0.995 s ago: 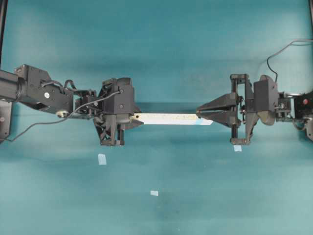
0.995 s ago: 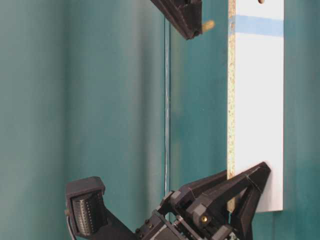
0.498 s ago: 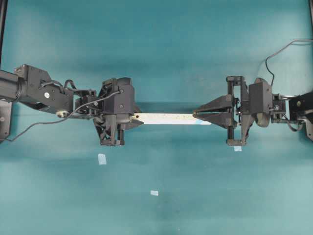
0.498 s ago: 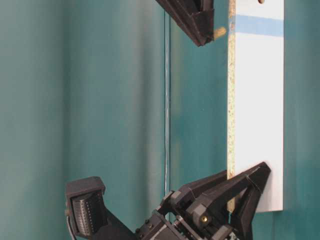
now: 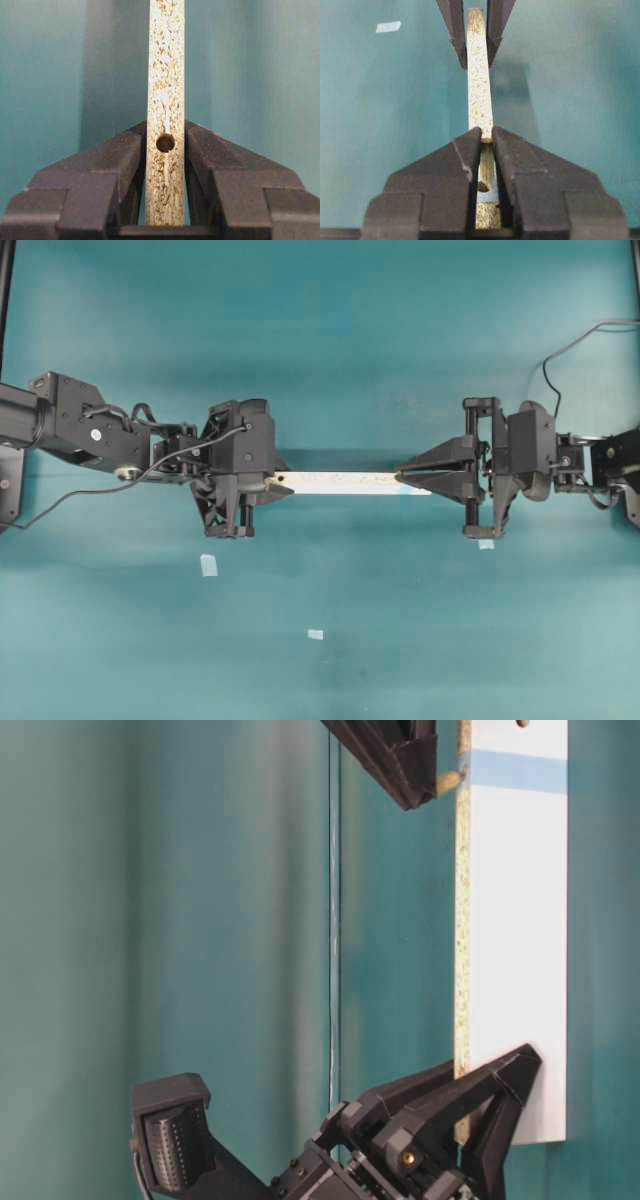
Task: Insert the rod into the hole on the wooden board.
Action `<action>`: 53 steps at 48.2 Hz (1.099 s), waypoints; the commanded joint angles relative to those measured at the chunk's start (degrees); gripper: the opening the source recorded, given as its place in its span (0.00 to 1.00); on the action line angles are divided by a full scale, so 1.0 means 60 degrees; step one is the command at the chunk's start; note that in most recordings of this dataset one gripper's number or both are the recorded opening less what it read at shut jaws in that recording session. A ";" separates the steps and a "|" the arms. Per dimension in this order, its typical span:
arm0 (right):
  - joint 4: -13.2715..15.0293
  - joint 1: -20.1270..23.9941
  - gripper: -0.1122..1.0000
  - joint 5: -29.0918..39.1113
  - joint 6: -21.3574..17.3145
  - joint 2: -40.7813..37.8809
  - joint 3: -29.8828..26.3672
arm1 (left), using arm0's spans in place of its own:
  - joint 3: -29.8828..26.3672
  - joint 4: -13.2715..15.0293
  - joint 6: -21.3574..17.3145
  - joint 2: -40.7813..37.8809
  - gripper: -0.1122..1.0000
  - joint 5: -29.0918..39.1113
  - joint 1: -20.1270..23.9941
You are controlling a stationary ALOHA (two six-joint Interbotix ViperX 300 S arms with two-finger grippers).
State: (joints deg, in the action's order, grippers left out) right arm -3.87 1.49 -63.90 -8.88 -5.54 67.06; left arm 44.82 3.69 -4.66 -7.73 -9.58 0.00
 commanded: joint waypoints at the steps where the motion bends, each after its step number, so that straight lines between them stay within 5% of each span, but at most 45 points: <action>1: -0.0029 0.0059 0.19 -0.0103 0.0015 0.0088 -0.0015 | -0.0073 -0.0029 -0.0059 0.0132 0.39 -0.0029 -0.0015; 53: -0.0293 0.0146 0.19 -0.0015 0.0015 -0.0088 0.0146 | 0.0000 -0.0029 -0.0044 0.0132 0.39 -0.0015 -0.0015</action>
State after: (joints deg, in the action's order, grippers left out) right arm -5.45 2.20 -63.98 -8.88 -6.59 67.85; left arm 45.00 3.69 -4.66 -7.73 -9.49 0.00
